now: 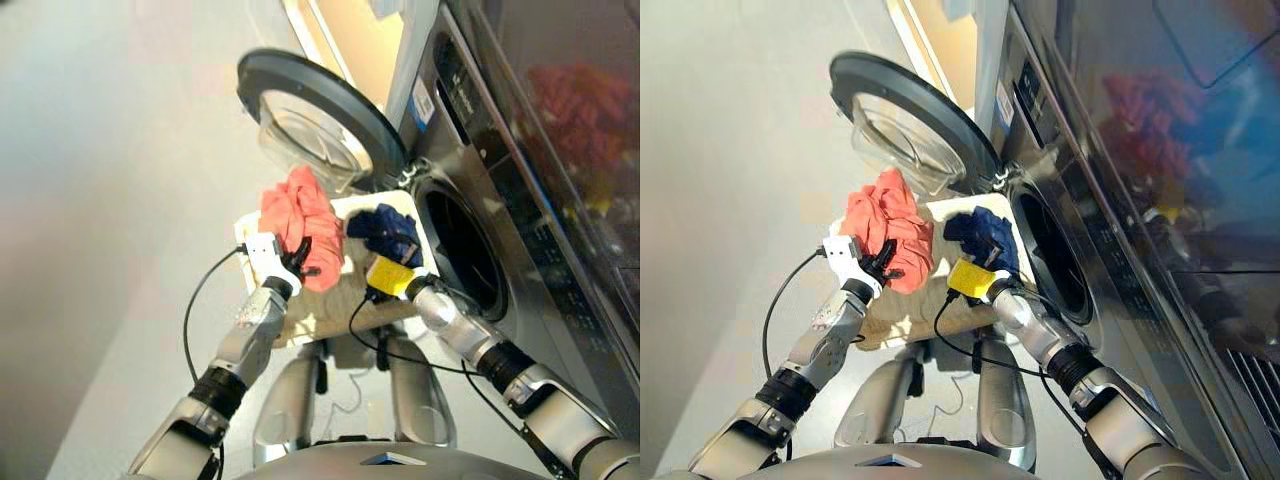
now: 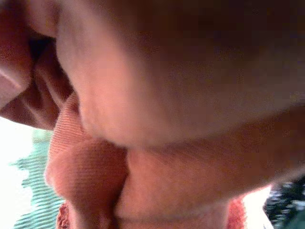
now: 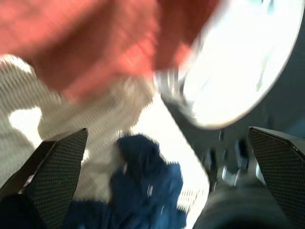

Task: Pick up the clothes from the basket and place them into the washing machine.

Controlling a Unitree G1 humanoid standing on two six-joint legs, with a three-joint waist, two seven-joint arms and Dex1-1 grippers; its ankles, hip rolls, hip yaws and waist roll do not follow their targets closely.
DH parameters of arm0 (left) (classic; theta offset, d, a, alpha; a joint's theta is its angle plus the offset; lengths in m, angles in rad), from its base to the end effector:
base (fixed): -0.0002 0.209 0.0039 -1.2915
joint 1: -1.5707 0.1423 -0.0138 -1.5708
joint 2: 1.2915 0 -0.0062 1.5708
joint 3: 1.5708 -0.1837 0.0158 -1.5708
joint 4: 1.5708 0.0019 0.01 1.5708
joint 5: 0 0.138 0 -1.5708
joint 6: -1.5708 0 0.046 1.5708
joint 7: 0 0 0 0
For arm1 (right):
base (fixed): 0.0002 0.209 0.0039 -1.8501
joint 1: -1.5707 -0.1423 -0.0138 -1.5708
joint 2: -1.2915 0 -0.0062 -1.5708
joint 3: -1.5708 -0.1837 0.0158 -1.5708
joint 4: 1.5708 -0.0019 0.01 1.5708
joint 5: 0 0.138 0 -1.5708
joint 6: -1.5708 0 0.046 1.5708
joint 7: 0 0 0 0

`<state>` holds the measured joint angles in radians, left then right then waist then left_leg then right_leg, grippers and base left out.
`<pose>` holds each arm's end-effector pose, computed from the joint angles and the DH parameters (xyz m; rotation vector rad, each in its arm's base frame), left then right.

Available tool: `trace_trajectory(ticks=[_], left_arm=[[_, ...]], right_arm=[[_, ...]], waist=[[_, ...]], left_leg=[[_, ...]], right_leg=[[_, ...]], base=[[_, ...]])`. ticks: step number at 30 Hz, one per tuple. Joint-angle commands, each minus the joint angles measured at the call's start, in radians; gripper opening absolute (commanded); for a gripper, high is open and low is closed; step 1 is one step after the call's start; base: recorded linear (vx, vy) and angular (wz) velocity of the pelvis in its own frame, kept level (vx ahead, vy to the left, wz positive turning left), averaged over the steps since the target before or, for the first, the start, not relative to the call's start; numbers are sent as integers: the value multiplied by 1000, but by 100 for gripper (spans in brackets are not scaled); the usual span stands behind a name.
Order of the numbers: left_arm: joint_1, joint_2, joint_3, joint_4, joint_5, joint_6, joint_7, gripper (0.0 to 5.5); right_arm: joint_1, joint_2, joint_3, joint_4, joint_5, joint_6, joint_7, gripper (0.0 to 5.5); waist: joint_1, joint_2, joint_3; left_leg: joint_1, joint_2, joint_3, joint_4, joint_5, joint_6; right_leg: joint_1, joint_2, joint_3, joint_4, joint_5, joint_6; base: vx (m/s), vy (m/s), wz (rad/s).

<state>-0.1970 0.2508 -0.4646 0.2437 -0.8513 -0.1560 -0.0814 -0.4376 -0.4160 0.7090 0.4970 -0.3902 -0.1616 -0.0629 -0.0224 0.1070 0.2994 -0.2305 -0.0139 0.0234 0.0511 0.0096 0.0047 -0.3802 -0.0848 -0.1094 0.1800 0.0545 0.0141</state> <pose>0.2238 0.1164 0.0284 -0.5198 0.1103 -0.4102 0.2512 -0.1285 0.0216 -1.0269 -0.0958 0.6323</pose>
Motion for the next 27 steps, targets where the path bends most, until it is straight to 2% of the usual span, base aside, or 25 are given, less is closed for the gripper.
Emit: trace_trajectory(ticks=[1, 7, 10, 13, 18, 19, 20, 21, 22, 23, 24, 27], left_arm=[[25, -7, -41, -112, -92, 3, -54, 0], [61, 0, -111, -185, -238, 46, -80, 0], [75, 6, -140, -206, -275, 55, -78, 0], [71, 4, -178, -203, -314, 82, -96, 0], [53, 13, -235, -218, -344, 104, -119, 0], [49, 16, -241, -217, -342, 103, -124, 0], [46, 18, -249, -214, -339, 108, -129, 0], [38, 18, -253, -213, -338, 108, -129, 0], [35, 21, -256, -215, -335, 106, -132, 110], [31, 25, -259, -216, -329, 104, -132, 317], [26, 30, -257, -220, -325, 102, -132, 550], [19, 40, -253, -225, -314, 97, -128, 550]], right_arm=[[-52, 33, 47, -55, -66, -46, -23, 550], [-118, 58, 54, -65, -143, -41, -96, 550], [-134, 73, 47, -71, -158, -36, -139, 550], [-156, 89, 63, -62, -173, -35, -148, 550], [-180, 111, 79, -71, -119, -49, -143, 550], [-181, 118, 83, -71, -94, -56, -133, 403], [-182, 124, 86, -76, -61, -61, -118, 132], [-180, 124, 85, -85, -39, -69, -117, 0], [-175, 126, 84, -90, -10, -74, -112, 0], [-166, 134, 74, -97, 33, -79, -109, 0], [-160, 137, 69, -99, 59, -81, -105, 0], [-137, 157, 56, -104, 146, -90, -94, 0]], waist=[[1, -14, -50], [6, 12, -62], [8, 18, -63], [9, 19, -66], [8, 20, -70], [8, 20, -70], [7, 18, -71], [5, 18, -71], [5, 18, -72], [4, 18, -73], [4, 19, -74], [4, 21, -76]], left_leg=[[-2, -35, 19, 14, 11, -18], [3, -38, 19, 16, 5, -8], [-10, -38, 22, 21, 4, -5], [-26, -37, 24, 29, 1, -2], [-53, -36, 26, 45, 0, -1], [-59, -34, 26, 50, -2, -1], [-65, -34, 26, 55, -3, -1], [-69, -34, 26, 58, -4, 0], [-73, -34, 25, 60, -4, 0], [-75, -34, 26, 60, -4, 0], [-79, -34, 25, 61, -4, 0], [-87, -34, 27, 66, -4, 0]], right_leg=[[110, -7, 8, -93, -4, 77], [104, -4, 15, -82, -13, 79], [87, -2, 21, -67, -14, 79], [68, 3, 28, -57, -15, 79], [42, 6, 37, -44, -16, 78], [38, 5, 38, -42, -16, 78], [35, 5, 39, -40, -16, 77], [31, 5, 41, -37, -16, 76], [28, 5, 41, -36, -16, 76], [26, 5, 42, -36, -16, 77], [22, 4, 43, -34, -16, 77], [14, 4, 44, -30, -16, 76]], base=[[0, 0, 0], [0, 0, 0], [0, 0, 0], [0, 0, 0], [0, 0, 0], [0, 0, 0], [0, 0, 0], [0, 0, 0], [0, 0, 0], [0, 0, 0], [0, 0, 0], [0, 0, 0]])
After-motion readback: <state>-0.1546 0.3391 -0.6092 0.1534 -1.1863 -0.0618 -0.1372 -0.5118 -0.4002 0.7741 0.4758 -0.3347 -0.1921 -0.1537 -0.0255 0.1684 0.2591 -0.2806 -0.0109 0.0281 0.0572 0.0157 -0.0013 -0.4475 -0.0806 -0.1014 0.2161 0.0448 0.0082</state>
